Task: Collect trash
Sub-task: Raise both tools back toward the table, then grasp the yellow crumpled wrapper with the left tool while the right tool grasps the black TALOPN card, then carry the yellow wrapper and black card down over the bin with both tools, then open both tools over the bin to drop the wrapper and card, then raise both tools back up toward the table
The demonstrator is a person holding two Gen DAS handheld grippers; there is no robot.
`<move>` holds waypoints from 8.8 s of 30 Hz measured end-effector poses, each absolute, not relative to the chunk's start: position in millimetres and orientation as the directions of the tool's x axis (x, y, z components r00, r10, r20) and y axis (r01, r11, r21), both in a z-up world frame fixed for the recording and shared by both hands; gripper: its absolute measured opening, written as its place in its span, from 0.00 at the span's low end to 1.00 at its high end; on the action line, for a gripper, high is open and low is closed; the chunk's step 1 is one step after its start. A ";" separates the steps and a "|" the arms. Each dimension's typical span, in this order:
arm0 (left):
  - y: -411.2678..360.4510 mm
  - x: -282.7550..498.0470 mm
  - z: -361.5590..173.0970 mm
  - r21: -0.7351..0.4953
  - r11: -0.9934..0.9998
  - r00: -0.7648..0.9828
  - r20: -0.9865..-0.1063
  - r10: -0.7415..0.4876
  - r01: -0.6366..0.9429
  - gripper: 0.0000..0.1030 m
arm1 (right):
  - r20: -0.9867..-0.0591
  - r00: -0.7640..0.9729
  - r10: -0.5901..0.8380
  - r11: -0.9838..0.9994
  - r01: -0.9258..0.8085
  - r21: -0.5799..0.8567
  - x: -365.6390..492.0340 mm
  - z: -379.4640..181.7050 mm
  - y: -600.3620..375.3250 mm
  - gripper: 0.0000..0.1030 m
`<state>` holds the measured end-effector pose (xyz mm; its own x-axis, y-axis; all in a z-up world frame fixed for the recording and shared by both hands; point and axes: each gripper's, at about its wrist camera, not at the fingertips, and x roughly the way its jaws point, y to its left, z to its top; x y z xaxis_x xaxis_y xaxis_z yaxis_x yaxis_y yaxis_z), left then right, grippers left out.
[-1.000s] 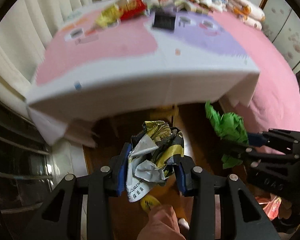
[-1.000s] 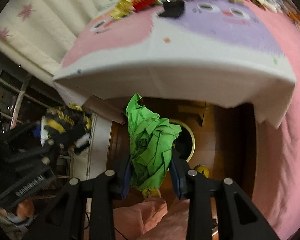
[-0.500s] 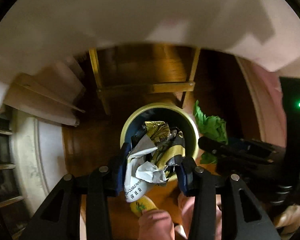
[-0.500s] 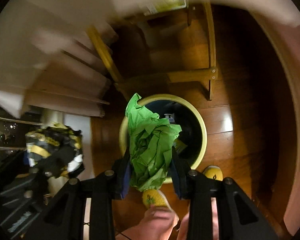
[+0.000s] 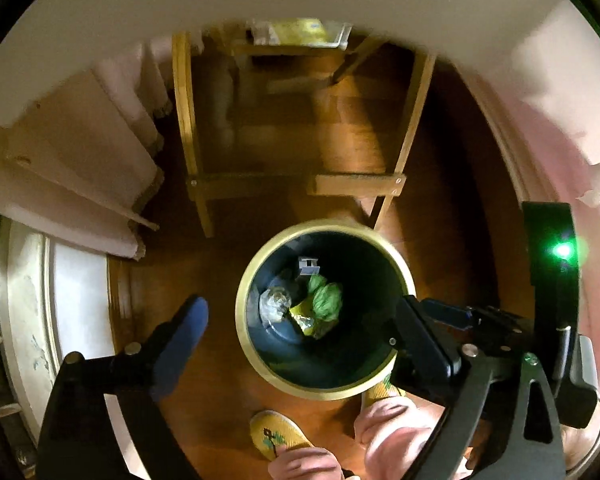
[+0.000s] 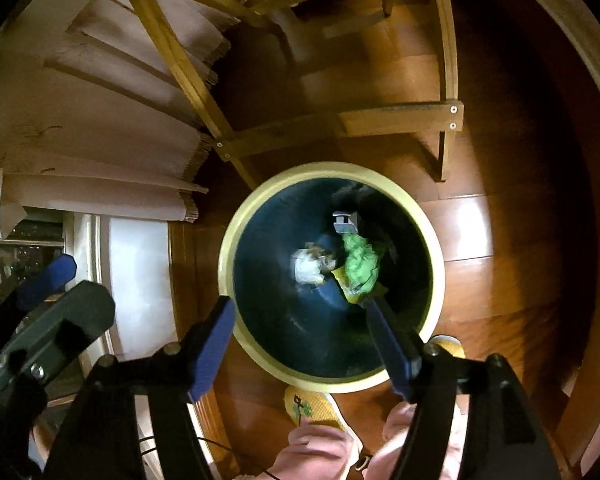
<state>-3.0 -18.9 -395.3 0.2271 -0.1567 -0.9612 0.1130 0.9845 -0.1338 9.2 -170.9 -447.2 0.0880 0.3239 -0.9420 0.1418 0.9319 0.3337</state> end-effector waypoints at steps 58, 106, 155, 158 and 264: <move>23.5 84.0 -27.7 -0.063 0.995 0.575 -0.813 -0.093 0.073 0.91 | -0.833 0.522 0.182 0.968 -0.243 0.059 161.1 -41.7 -180.9 0.67; 24.2 291.0 -136.3 0.091 0.988 0.355 -0.934 0.040 0.128 0.91 | -0.933 0.152 0.326 0.772 -0.612 0.170 295.4 -131.9 -209.6 0.41; 52.6 -48.0 -87.9 -0.127 0.983 0.380 -0.909 -0.169 0.134 0.31 | -0.890 0.260 0.376 0.914 -0.263 0.309 24.9 -95.6 -115.6 0.40; 53.1 -60.3 -99.8 -0.142 0.978 0.355 -0.916 -0.189 0.155 0.31 | -0.903 0.234 0.361 0.925 -0.214 0.314 3.2 -114.9 -110.4 0.40; -23.8 209.9 -29.2 0.127 0.962 0.558 -0.829 -0.032 0.243 0.81 | -0.796 0.518 0.312 0.948 -0.116 0.296 187.1 -33.3 -237.3 0.59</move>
<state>209.9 -23.8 -29.2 0.5584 -0.0316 -0.8290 0.2426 0.9618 0.1267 187.1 -237.3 -33.3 0.5184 0.3121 -0.7961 -0.1155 0.9480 0.2964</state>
